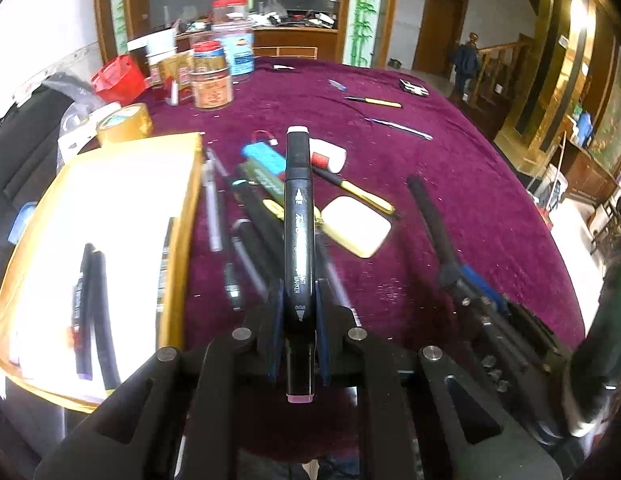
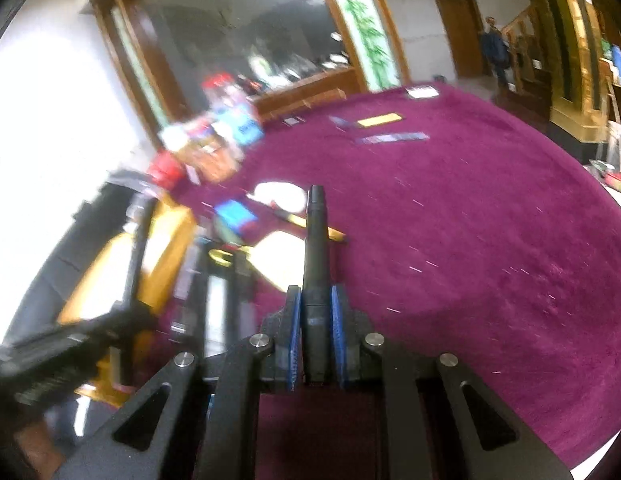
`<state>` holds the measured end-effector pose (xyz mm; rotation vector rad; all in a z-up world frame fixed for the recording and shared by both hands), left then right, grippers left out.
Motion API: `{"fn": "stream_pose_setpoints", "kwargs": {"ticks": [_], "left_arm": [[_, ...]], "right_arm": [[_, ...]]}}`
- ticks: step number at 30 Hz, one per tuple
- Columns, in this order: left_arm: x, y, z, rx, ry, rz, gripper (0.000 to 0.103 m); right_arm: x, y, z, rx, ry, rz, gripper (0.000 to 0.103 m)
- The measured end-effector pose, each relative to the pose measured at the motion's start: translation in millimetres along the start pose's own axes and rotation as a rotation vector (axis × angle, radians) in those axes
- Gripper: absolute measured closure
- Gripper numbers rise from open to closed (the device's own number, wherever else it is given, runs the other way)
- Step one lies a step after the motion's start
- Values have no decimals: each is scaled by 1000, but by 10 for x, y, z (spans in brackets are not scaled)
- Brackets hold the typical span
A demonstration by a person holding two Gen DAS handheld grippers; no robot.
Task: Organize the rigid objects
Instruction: 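Grasp the pink-capped black marker with the left tool, then carry both markers into the tray and open both tools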
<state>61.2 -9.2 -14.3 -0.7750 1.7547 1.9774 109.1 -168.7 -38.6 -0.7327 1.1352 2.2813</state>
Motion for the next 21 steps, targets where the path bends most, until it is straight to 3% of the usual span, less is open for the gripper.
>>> {"fn": "stream_pose_setpoints", "kwargs": {"ticks": [3,8,12,16,21], "left_arm": [[39,94,251,5,47,-5,91],[162,296,860,-46,149,-18,91],[274,424,1317,-168,222,-29,91],[375,418,1595,-232,260,-21,91],[492,349,1801,-295,282,-1,91]], "right_arm": [[0,69,297,-83,28,-5,90],[117,-42,893,-210,105,60,90],[284,-144,1283,-265,179,99,90],[459,-269,1585,-310,231,165,90],[655,-455,1803,-305,292,224,90]]}}
Point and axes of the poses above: each gripper's, at about its wrist camera, not at the fingertips, and y roughly against the way its jaws point, z to its left, x to its underside, the point moved 2 cm from there along -y, roughly the way its jaws point, and after that the axes turned 12 degrees about -y, right-handed, at the moved point
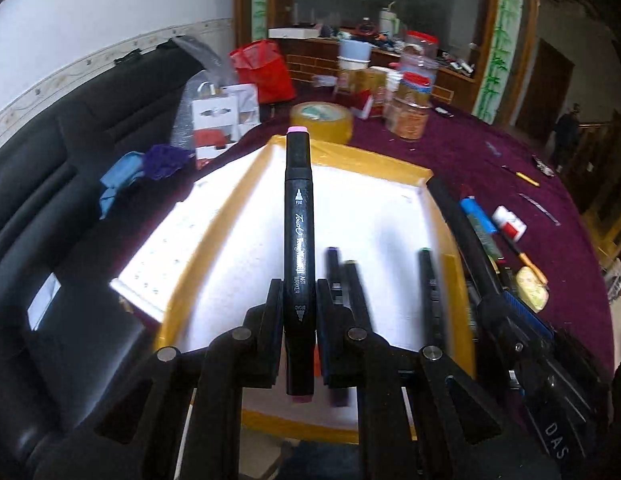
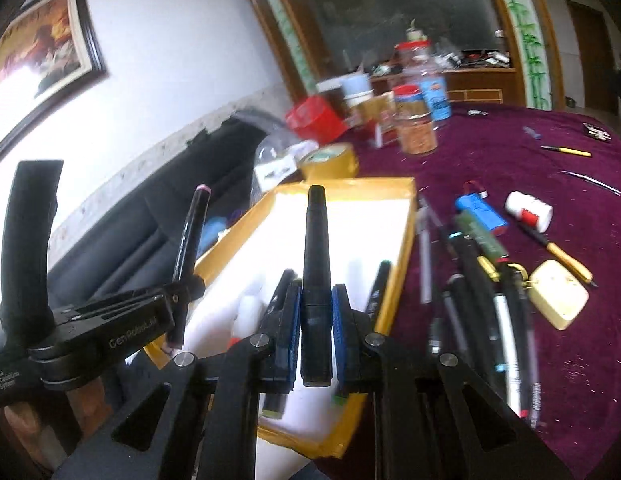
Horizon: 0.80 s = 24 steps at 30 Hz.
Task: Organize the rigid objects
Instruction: 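Carry both markers into the tray and open both tools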
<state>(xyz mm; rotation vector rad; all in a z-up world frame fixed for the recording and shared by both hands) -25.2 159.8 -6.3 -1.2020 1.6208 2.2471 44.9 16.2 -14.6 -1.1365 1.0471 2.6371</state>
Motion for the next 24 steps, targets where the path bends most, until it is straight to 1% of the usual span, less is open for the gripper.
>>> {"fn": "stream_pose_setpoints", "kwargs": {"ticks": [4,8,11,14,19,21,23,24], "left_arm": [[72,-137,130,-28,6,31,91],[113,-298,240,-52,-7,73,91],[144,-424,297,-53,-5,105,91],[171,-526,307,-52,-8,135,91],[199,-622,338,-50,-9,176,91],[196,-620,351,-59,-12,170,91],[198,-623,351,-49,-15,166,89],[201,-628,340,-44,-24,168,84]], "right_arm": [[13,-239,46,31,21,52,90],[15,-449,33,63,16,98,90],[17,-568,19,81,14,120,90],[43,-623,55,107,28,128,90],[96,-750,61,136,42,180,90],[102,-765,49,150,42,180,89],[99,-767,44,152,41,180,89],[97,-764,46,148,44,179,88]]}}
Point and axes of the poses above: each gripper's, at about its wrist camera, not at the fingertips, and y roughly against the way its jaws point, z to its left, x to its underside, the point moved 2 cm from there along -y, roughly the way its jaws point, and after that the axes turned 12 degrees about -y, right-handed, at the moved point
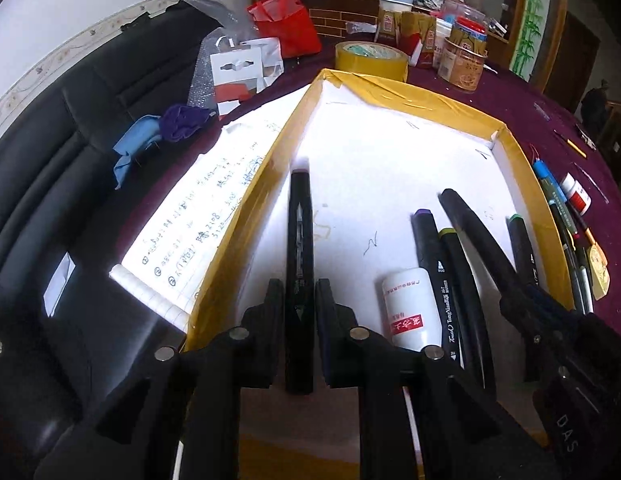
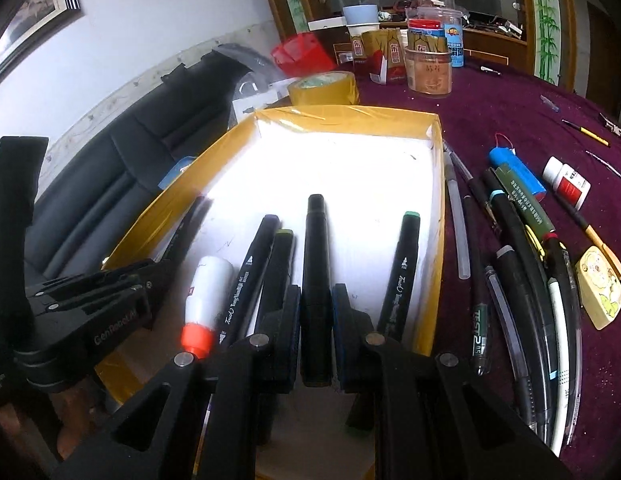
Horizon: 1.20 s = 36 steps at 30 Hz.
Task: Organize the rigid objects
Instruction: 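Carry both markers into the tray and open both tools, then move both tools back over the pile of pens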
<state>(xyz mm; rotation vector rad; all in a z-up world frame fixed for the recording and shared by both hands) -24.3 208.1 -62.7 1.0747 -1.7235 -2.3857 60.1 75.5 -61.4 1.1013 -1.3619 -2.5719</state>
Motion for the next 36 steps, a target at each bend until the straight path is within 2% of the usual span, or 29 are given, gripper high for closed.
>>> {"fn": "stream_pose_setpoints", "kwargs": {"ticks": [4,7,9,12,14,16,20,23,25,28,31,36], "left_arm": [[12,44,-22,29,-26,-14,65],[19,198,40,54,32,-70,63],[6,321,41,59,43,-110,62],[-20,545,-97,70,11,-177,51],[-27,670,-266,101,-24,-208,49],[-32,760,-490,170,-56,-218,49],[-53,859,-970,307,-122,-203,49],[-49,914,-1303,362,-172,-182,50],[-25,951,-1499,382,-205,-168,49],[-12,973,-1675,387,-235,-155,50],[20,957,-1725,393,-232,-133,49],[81,839,-1712,438,-198,-61,50]], "right_arm": [[5,86,-5,-55,15,-7,75],[11,328,-46,-116,16,-82,65],[37,509,-107,-146,14,-131,64],[101,765,-288,-203,-15,-165,64],[174,912,-476,-217,-50,-177,64],[219,1008,-670,-207,-97,-189,64],[354,1166,-1136,-152,-191,-204,64],[419,1281,-1457,-104,-240,-208,64],[434,1342,-1598,-77,-267,-213,64],[424,1374,-1757,-81,-291,-194,66],[382,1250,-1820,-81,-305,-128,75],[307,983,-1917,-91,-313,-38,82]]}}
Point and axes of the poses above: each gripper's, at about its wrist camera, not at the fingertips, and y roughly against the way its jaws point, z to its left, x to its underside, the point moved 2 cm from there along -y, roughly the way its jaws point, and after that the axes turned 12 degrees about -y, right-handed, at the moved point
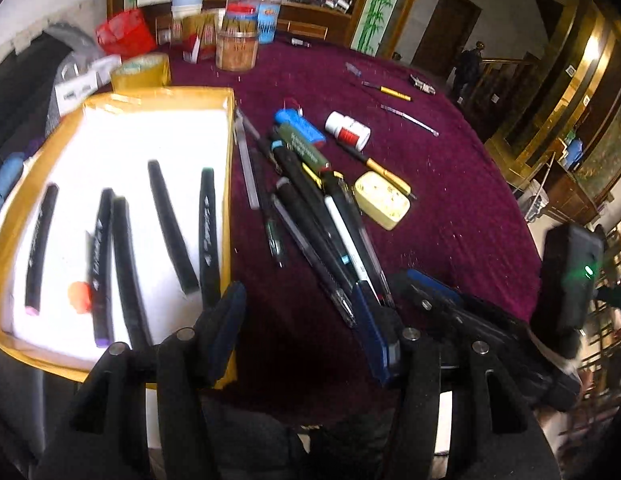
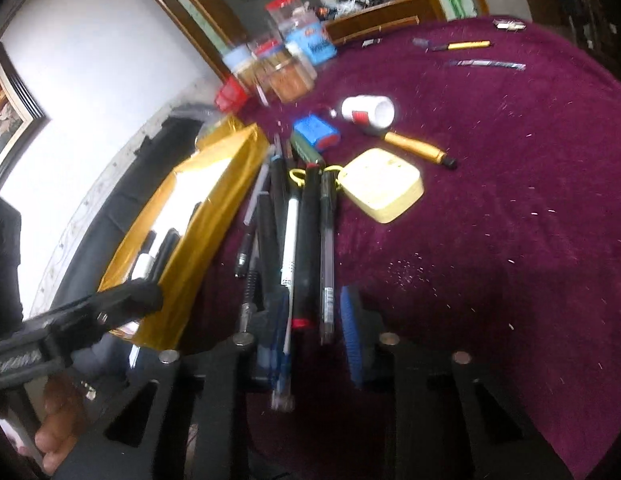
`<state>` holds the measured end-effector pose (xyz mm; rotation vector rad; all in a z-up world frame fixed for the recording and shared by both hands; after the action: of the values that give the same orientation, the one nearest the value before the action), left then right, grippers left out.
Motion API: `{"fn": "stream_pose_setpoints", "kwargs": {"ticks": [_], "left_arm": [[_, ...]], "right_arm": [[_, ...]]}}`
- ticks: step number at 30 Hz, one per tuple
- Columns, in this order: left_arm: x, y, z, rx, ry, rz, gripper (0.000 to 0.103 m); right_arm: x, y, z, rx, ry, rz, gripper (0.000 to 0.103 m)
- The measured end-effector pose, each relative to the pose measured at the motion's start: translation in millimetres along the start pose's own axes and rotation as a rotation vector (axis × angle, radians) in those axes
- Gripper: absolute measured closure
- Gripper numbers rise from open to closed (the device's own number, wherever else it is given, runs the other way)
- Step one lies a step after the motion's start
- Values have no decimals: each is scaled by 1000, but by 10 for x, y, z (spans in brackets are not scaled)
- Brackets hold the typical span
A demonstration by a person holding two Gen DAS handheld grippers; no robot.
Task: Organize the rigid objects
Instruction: 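Move both tools back over the pile of pens, then grasp the clear ballpoint pen from the pile with the right tool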
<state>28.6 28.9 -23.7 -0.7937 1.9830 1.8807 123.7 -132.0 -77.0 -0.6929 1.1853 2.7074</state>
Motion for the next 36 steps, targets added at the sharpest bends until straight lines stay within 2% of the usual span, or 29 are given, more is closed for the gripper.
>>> {"fn": "stream_pose_setpoints", "kwargs": {"ticks": [6,10,18,20,27,29,31,32,36], "left_arm": [[9,-32,-14,-38,-5,6,49],[-6,-41,-60,-100,-35,-5,50],[7,-56,-90,-169,-72,-7,50],[14,-47,-87,-177,-75,-10,50],[47,-31,-66,-183,-81,-11,50],[54,-34,-52,-170,-73,-9,49],[50,-39,-48,-159,-69,-4,49],[43,-33,-45,-149,-65,-6,49],[10,-30,-38,-90,-34,-8,49]], "right_arm": [[-104,-170,15,87,48,30,85],[-127,-246,68,114,91,49,87],[-63,-390,297,278,266,-7,88],[-28,-376,307,313,284,-26,95],[4,-247,207,275,230,-26,95],[16,-213,182,249,207,-25,96],[4,-146,141,185,150,-26,96],[1,-65,122,146,125,-41,96],[-15,210,38,98,78,-118,96]]}}
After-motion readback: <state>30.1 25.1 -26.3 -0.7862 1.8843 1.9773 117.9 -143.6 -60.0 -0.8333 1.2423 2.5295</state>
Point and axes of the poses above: each gripper's, at about its wrist camera, not at the fingertips, and y roughly against the way its jaws point, z to its left, x to its underside, the point moved 2 cm from there along -y, roughly the way its jaws point, and after that the axes turned 12 degrees about -y, right-handed, at the moved point
